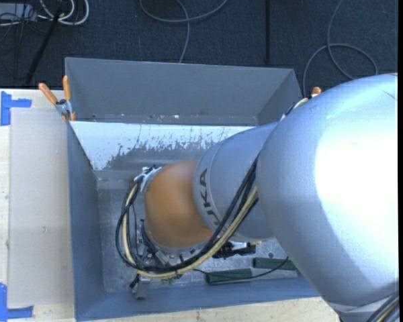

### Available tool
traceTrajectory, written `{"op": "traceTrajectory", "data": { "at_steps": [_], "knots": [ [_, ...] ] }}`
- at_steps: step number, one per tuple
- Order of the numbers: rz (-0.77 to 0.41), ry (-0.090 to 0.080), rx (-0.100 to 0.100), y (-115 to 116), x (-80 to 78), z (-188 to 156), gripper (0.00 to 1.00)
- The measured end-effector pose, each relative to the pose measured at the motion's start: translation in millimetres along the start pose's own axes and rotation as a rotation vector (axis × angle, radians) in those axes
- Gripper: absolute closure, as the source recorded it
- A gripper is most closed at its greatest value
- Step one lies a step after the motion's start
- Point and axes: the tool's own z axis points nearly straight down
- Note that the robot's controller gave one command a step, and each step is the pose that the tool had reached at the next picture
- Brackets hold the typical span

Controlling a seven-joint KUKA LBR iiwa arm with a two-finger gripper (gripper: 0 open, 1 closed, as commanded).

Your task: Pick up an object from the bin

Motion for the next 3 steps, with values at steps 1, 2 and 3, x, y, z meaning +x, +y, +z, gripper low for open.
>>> {"op": "traceTrajectory", "data": {
  "at_steps": [1,2,3],
  "knots": [
    [0.035,-0.002,0.000,-34.0,-20.4,-34.2,0.00],
    [0.237,0.002,0.000,-34.4,-23.9,-32.4,0.00],
    [0.418,0.006,0.003,-35.6,-16.1,-1.4,0.00]
  ]
}}
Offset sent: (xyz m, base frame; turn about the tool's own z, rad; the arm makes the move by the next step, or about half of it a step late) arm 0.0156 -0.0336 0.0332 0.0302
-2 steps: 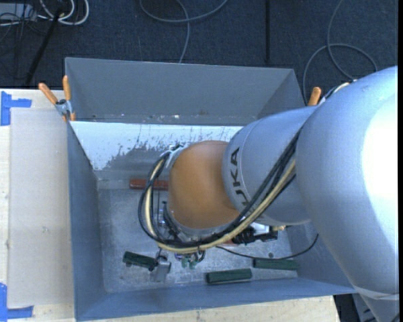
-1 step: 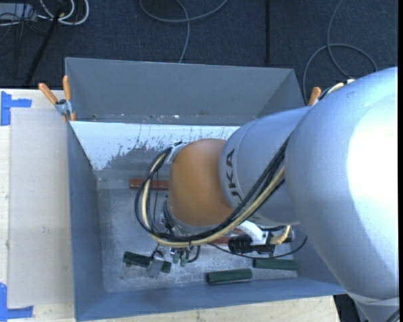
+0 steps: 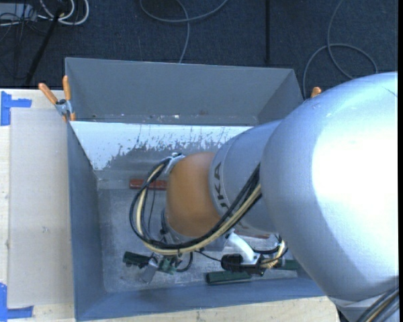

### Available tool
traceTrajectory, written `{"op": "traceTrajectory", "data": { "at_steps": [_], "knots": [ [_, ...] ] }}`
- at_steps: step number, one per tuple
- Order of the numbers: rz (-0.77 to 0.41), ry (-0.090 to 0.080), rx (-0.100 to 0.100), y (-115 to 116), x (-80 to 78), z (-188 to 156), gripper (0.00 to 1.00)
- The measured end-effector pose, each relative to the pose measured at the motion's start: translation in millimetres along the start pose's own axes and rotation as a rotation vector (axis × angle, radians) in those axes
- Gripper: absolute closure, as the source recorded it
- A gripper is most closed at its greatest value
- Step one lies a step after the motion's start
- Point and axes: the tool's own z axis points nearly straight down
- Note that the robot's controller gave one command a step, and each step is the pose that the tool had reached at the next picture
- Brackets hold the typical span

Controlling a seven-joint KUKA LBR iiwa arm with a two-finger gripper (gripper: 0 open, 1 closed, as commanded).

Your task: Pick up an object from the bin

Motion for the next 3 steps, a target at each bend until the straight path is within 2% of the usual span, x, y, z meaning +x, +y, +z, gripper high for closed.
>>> {"op": "traceTrajectory", "data": {
  "at_steps": [1,2,3],
  "knots": [
    [0.003,-0.002,-0.003,-0.6,0.1,0.7,0.00],
    [0.006,-0.003,-0.004,-0.6,-0.5,0.2,1.00],
    [0.005,-0.009,-0.009,-0.3,-1.6,-95.0,1.00]
  ]
}}
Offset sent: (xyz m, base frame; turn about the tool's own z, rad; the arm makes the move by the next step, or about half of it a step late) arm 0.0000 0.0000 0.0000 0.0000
